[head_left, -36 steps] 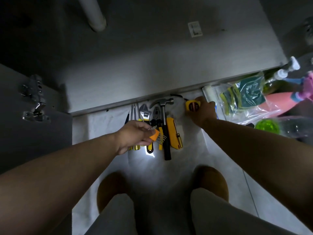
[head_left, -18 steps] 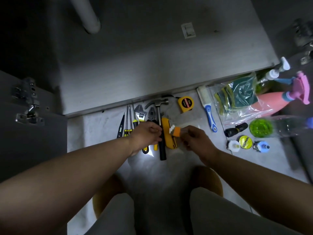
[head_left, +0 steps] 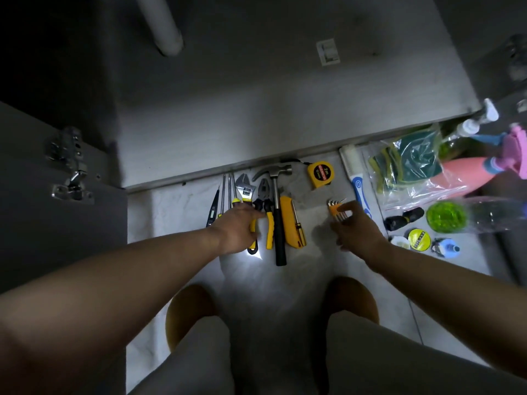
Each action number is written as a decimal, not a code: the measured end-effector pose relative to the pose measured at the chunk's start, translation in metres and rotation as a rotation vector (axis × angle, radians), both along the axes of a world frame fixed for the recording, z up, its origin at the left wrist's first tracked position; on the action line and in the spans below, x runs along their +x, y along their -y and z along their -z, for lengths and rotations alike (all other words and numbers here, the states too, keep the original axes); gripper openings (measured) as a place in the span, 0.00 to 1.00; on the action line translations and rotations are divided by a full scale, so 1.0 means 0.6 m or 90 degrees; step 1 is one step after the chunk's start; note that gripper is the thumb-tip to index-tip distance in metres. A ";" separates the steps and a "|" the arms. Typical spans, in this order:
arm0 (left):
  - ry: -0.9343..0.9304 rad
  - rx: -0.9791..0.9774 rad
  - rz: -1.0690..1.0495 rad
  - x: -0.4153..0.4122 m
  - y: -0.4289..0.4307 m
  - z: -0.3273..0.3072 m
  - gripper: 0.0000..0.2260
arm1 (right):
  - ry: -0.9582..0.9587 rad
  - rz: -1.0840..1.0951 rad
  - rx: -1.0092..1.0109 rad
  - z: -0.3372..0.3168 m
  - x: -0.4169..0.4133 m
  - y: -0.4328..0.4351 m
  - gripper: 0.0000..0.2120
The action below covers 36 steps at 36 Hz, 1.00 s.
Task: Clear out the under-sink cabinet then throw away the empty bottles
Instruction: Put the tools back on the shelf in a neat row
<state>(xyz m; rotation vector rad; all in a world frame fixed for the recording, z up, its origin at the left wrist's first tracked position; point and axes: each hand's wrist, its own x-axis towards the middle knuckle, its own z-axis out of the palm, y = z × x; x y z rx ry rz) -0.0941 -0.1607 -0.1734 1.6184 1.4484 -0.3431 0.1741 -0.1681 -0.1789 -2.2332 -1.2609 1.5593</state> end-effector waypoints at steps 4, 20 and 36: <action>-0.029 -0.084 0.082 -0.011 -0.026 -0.035 0.27 | -0.091 -0.274 -0.140 -0.057 -0.023 -0.054 0.08; -0.056 -0.074 0.029 -0.020 0.012 -0.032 0.26 | 0.034 -0.334 -0.155 -0.060 -0.168 -0.057 0.15; -0.031 0.032 0.079 -0.021 0.004 -0.132 0.13 | 0.065 -0.357 -0.122 -0.075 -0.136 0.039 0.16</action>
